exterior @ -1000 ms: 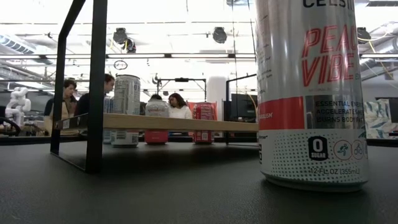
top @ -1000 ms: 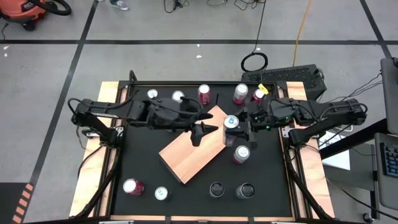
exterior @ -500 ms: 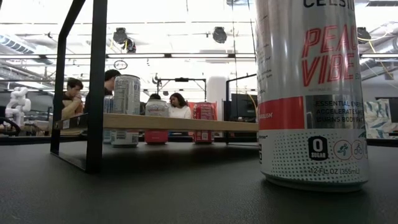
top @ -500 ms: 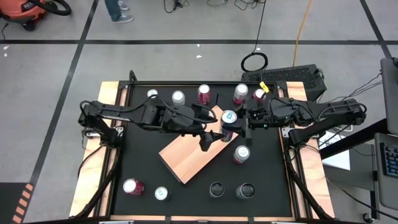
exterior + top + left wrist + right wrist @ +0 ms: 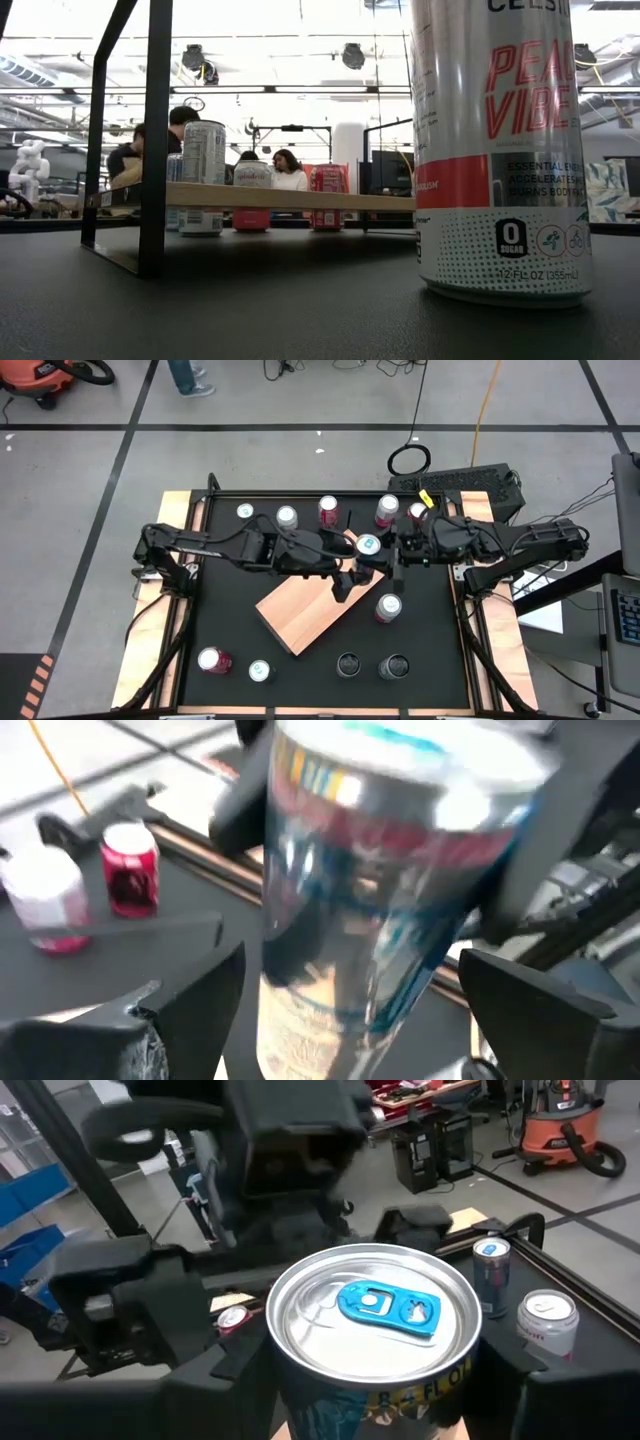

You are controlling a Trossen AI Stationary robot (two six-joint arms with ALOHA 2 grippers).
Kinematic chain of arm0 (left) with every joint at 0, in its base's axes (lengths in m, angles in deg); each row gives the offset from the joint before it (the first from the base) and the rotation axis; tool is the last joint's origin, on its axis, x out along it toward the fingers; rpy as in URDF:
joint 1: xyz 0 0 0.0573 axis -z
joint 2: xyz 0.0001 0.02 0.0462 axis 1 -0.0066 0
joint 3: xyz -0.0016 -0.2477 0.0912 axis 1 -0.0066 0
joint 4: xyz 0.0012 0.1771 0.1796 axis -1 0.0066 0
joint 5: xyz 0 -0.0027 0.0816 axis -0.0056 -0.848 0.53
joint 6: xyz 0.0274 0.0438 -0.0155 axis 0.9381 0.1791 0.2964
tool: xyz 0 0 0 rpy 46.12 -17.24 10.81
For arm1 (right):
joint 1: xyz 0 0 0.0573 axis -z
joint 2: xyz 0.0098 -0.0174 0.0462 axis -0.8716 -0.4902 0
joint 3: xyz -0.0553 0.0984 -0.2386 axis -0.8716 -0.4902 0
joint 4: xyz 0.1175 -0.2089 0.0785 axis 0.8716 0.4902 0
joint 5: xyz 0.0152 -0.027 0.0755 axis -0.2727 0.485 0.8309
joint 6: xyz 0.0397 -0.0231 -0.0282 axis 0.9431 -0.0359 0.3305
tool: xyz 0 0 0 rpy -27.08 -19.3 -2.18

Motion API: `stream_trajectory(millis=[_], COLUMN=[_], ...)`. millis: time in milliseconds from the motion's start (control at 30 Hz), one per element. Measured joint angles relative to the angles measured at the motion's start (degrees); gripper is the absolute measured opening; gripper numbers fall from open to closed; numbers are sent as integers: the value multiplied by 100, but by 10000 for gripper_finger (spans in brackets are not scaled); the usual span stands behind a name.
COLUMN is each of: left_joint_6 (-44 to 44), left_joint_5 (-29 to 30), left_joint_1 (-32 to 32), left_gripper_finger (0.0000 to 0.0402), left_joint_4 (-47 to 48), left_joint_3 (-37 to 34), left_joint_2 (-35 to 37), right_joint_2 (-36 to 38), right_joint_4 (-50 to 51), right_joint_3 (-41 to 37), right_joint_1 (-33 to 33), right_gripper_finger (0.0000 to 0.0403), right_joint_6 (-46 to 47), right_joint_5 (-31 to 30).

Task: Place canned beverage on shelf
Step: Put the bottom right blue soda can on the shelf

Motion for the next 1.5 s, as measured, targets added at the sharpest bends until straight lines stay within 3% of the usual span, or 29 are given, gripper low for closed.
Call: stream_trajectory(millis=[167,500,733,933,1200,1500], left_joint_6=[182,332,370,366,363,336], left_joint_5=[28,-8,-46,-75,-74,-112], left_joint_1=[-65,-119,-115,-117,-119,-119], left_gripper_finger=[356,272,225,219,218,217], left_joint_4=[31,15,-116,-144,-144,-125], left_joint_3=[0,0,-2,-2,-2,-4], left_joint_2=[-11,-9,-9,-9,-9,-9], right_joint_2=[0,0,8,11,11,9], right_joint_4=[2,9,1,-4,15,96], right_joint_3=[0,0,0,0,0,0], right_joint_1=[2,4,4,3,4,2], right_gripper_finger=[205,206,238,261,257,215], right_joint_6=[69,69,90,37,-23,-84], right_joint_5=[-1,-37,-30,-11,0,2])
